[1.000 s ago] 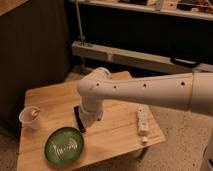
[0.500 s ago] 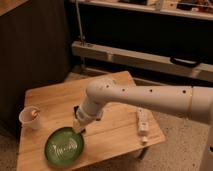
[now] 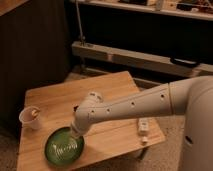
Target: Push the ceramic bowl across the table
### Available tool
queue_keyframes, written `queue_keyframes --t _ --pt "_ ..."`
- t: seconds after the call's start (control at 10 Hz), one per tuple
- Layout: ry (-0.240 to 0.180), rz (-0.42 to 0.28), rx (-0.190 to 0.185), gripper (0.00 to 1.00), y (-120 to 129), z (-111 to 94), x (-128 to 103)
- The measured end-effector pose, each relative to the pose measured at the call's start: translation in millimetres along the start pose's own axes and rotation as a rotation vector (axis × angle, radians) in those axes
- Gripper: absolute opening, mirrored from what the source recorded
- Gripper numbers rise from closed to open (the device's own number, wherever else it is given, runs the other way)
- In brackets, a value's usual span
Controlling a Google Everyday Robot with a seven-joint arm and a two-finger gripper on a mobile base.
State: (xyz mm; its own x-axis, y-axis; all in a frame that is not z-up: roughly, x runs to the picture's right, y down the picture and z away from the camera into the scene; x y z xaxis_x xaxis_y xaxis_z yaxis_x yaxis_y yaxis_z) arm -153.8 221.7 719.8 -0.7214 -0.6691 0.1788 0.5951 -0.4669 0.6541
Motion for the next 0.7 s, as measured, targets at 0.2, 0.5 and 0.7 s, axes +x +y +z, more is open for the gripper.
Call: queue_keyframes --t 0.2,0.5,0.7 --pt "-0.018 -0.017 0.008 0.00 3 11 6" --pt "-0.065 -0.033 0.018 0.00 8 26 8" --pt "-0.096 -0.034 0.024 0.00 11 34 10"
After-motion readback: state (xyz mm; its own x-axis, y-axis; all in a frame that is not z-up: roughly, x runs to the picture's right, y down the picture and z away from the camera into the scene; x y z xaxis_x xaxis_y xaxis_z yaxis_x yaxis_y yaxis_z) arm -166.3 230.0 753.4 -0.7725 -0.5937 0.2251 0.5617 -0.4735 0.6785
